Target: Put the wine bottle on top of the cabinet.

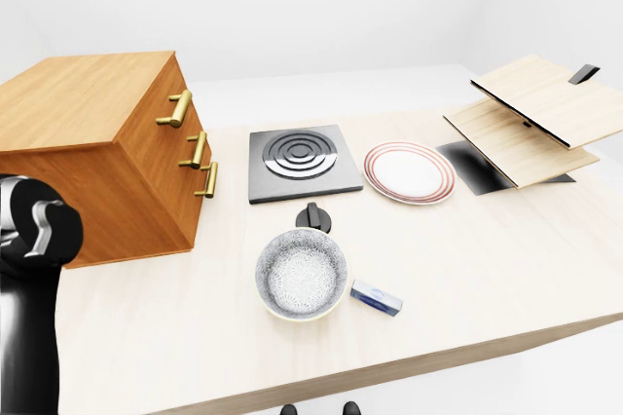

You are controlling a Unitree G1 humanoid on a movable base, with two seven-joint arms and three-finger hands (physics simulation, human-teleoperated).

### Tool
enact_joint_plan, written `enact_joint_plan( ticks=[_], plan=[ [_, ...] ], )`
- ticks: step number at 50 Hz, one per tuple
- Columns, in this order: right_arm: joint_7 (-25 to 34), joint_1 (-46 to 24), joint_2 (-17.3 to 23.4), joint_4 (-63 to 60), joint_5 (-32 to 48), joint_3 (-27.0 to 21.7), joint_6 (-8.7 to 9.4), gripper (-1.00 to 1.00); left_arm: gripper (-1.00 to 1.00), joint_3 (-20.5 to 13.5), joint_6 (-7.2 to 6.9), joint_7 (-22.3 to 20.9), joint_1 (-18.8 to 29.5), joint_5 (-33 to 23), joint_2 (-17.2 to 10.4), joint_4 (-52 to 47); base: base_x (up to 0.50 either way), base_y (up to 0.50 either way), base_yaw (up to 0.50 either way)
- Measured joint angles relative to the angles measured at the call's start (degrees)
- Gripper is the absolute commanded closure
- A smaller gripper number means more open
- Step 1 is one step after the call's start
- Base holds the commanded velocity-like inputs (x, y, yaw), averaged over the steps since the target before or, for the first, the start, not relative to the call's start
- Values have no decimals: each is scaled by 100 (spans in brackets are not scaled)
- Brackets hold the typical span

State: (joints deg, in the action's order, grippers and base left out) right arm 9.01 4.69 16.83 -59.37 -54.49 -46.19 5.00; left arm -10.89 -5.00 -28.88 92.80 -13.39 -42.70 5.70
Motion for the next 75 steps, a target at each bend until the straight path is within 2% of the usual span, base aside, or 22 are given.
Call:
enact_joint_plan(
  ticks=[13,24,36,59,75],
  plan=[
    [261,-188,-77,103,417,130,0,-100,95,-143,-1,400,-195,545,-489,1243,0,0,0],
    [353,-399,-93,128,584,136,0,-100,95,-186,0,933,-433,823,-600,2840,0,0,0],
    [357,-566,-89,139,673,167,0,-100,95,-181,0,1288,-546,864,-743,4159,0,0,0],
    [409,-658,-113,253,877,349,0,-100,96,-279,0,1742,-856,1127,-1245,5501,0,0,0],
    [557,-585,-175,209,1016,305,0,-100,96,-366,0,1987,-1111,1401,-1258,6080,0,0,0]
  ],
)
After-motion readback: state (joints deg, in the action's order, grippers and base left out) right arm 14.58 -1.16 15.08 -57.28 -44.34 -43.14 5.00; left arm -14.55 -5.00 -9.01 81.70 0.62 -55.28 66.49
